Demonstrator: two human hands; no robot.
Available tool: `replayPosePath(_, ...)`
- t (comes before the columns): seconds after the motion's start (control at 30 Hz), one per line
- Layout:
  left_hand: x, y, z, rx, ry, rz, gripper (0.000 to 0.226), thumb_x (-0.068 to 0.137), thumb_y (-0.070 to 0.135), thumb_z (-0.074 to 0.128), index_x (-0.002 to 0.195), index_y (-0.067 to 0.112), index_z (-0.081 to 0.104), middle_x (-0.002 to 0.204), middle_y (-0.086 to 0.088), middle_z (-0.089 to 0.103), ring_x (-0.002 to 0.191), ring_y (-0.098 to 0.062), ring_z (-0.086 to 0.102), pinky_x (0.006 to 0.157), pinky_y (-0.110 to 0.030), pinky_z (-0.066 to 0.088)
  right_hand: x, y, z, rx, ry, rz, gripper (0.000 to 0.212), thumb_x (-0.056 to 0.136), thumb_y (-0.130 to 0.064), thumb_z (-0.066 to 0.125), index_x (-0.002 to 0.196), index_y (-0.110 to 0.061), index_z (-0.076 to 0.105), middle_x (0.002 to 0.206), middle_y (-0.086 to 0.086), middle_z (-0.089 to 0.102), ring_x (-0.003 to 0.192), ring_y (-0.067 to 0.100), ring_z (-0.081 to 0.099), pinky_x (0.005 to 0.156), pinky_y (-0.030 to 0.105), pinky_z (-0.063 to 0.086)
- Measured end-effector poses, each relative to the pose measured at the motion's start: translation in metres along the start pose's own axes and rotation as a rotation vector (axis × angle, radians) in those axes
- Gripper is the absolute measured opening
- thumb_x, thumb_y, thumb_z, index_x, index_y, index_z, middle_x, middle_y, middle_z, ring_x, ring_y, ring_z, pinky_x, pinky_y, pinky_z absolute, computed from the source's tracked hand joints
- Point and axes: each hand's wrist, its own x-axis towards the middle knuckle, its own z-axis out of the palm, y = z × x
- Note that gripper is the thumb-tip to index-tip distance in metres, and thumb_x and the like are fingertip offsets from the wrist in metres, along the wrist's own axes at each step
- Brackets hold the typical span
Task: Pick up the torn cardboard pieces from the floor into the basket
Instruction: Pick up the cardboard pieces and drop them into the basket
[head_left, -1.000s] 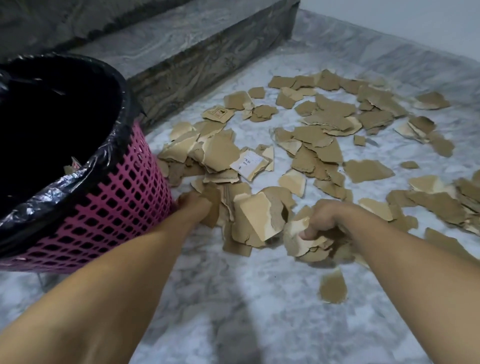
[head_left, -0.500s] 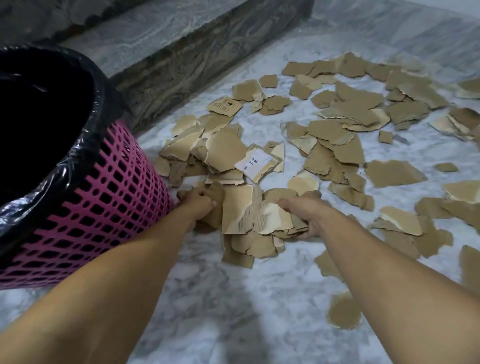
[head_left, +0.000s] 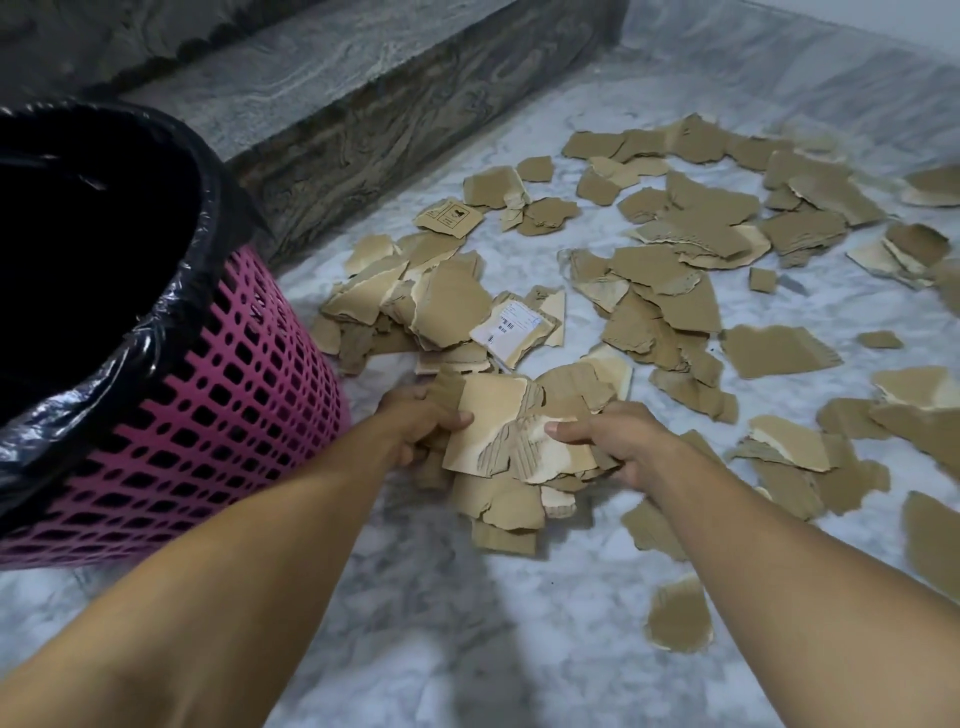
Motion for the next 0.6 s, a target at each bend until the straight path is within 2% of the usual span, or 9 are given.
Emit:
replayPosePath(0.07, -0.007, 0.004, -0.001, -0.013, -0.031, 0.018, 0.021, 0.075, -0.003, 0.076, 0.09, 0.009, 0.067, 0.07, -0.004, 0.072, 0.052, -0.016, 0.067, 0.062, -0.029, 0.054, -0.012, -0.006, -0.014, 0.01, 0.003, -0.004, 0.034, 0.07, 0.001, 0.084, 0.1, 0.0, 0.068, 0.089, 0.014, 0.075, 0.076, 0.025, 0.072, 0.063, 0.035, 0.059)
replayPosePath(0.17, -0.022, 0.018, -0.004, -0.004, -0.044, 0.043, 0.028, 0.077, -0.003, 0.073, 0.103, 0.006, 0.066, 0.083, -0.009, 0.072, 0.065, -0.022, 0.068, 0.062, -0.031, 0.056, -0.027, -0.018, -0.037, 0.007, 0.008, -0.014, 0.049, 0.059, -0.002, 0.089, 0.103, 0.001, 0.067, 0.093, 0.018, 0.075, 0.087, 0.034, 0.073, 0.082, 0.052, 0.058)
replayPosePath(0.23, -0.033, 0.033, -0.003, 0.013, -0.032, 0.059, 0.031, 0.08, -0.003, 0.071, 0.11, 0.003, 0.064, 0.079, -0.009, 0.071, 0.066, -0.023, 0.067, 0.058, -0.03, 0.053, -0.035, -0.028, -0.052, -0.004, 0.04, -0.028, 0.043, 0.063, -0.002, 0.088, 0.099, -0.001, 0.064, 0.094, 0.019, 0.075, 0.088, 0.034, 0.073, 0.081, 0.052, 0.058)
replayPosePath(0.27, -0.042, 0.042, -0.003, 0.029, -0.027, 0.064, 0.032, 0.081, -0.003, 0.07, 0.113, 0.001, 0.063, 0.074, -0.009, 0.07, 0.064, -0.023, 0.066, 0.057, -0.031, 0.053, -0.042, -0.035, -0.06, -0.014, 0.052, -0.039, 0.049, 0.06, -0.006, 0.091, 0.099, -0.003, 0.063, 0.095, 0.019, 0.074, 0.087, 0.032, 0.073, 0.077, 0.05, 0.059)
replayPosePath(0.37, -0.065, 0.073, -0.006, 0.031, 0.012, 0.118, 0.035, 0.082, -0.005, 0.069, 0.115, -0.003, 0.058, 0.076, -0.014, 0.068, 0.065, -0.026, 0.065, 0.064, -0.037, 0.056, -0.038, -0.05, -0.087, -0.053, 0.083, -0.051, 0.106, 0.01, -0.028, 0.1, 0.106, -0.006, 0.064, 0.098, 0.016, 0.075, 0.09, 0.033, 0.073, 0.082, 0.056, 0.057)
replayPosePath(0.4, -0.075, 0.084, -0.008, 0.037, 0.03, 0.139, 0.036, 0.08, -0.005, 0.071, 0.114, -0.002, 0.057, 0.079, -0.016, 0.068, 0.067, -0.027, 0.067, 0.065, -0.039, 0.057, -0.032, -0.053, -0.099, -0.04, 0.075, -0.076, 0.113, 0.002, -0.03, 0.098, 0.106, -0.006, 0.065, 0.098, 0.015, 0.075, 0.092, 0.034, 0.073, 0.084, 0.059, 0.056)
replayPosePath(0.47, -0.099, 0.107, -0.012, 0.024, 0.068, 0.18, 0.037, 0.078, -0.004, 0.074, 0.111, 0.001, 0.057, 0.076, -0.016, 0.07, 0.063, -0.026, 0.069, 0.057, -0.037, 0.058, -0.023, -0.062, -0.122, -0.059, 0.108, -0.104, 0.111, 0.0, -0.033, 0.098, 0.104, -0.01, 0.068, 0.102, 0.012, 0.075, 0.101, 0.034, 0.07, 0.09, 0.062, 0.051)
replayPosePath(0.53, -0.12, 0.128, -0.017, -0.012, 0.106, 0.216, 0.033, 0.077, -0.001, 0.076, 0.103, 0.005, 0.057, 0.061, -0.013, 0.069, 0.046, -0.02, 0.067, 0.039, -0.029, 0.052, -0.034, -0.079, -0.13, -0.061, 0.125, -0.121, 0.109, 0.001, -0.037, 0.099, 0.104, -0.012, 0.07, 0.116, 0.007, 0.07, 0.114, 0.032, 0.064, 0.094, 0.059, 0.05)
replayPosePath(0.6, -0.145, 0.144, -0.025, -0.023, 0.15, 0.27, 0.036, 0.073, 0.003, 0.08, 0.103, 0.005, 0.06, 0.064, -0.012, 0.072, 0.05, -0.02, 0.069, 0.039, -0.026, 0.05, -0.023, -0.091, -0.145, -0.021, 0.097, -0.155, 0.107, 0.003, -0.038, 0.1, 0.103, -0.012, 0.071, 0.126, 0.005, 0.065, 0.123, 0.026, 0.055, 0.091, 0.052, 0.052)
